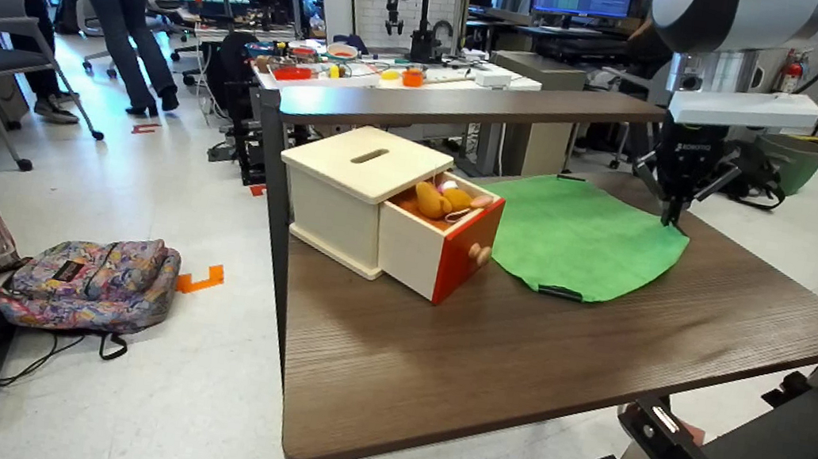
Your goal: Fold the green cloth
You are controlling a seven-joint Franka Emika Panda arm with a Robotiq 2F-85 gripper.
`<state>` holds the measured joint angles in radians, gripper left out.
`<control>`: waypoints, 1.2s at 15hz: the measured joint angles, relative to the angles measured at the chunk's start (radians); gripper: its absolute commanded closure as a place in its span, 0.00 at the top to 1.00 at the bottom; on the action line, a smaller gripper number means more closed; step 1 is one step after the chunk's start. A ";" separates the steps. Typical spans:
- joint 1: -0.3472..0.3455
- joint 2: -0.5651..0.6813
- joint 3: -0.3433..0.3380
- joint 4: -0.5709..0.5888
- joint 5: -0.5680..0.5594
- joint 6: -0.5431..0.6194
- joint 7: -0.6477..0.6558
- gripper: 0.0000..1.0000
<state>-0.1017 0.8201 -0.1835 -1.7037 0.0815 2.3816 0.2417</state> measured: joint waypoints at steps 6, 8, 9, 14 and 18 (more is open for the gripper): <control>0.000 -0.133 0.003 -0.108 -0.016 0.001 -0.035 0.00; 0.001 -0.162 0.012 -0.112 -0.016 0.000 -0.035 0.00; 0.002 -0.172 0.018 -0.110 -0.016 -0.001 -0.035 0.00; 0.010 -0.180 0.052 -0.066 -0.015 -0.036 -0.029 0.00; 0.012 -0.161 0.090 -0.025 -0.005 -0.042 -0.029 0.00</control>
<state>-0.0895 0.6589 -0.0938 -1.7287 0.0767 2.3394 0.2126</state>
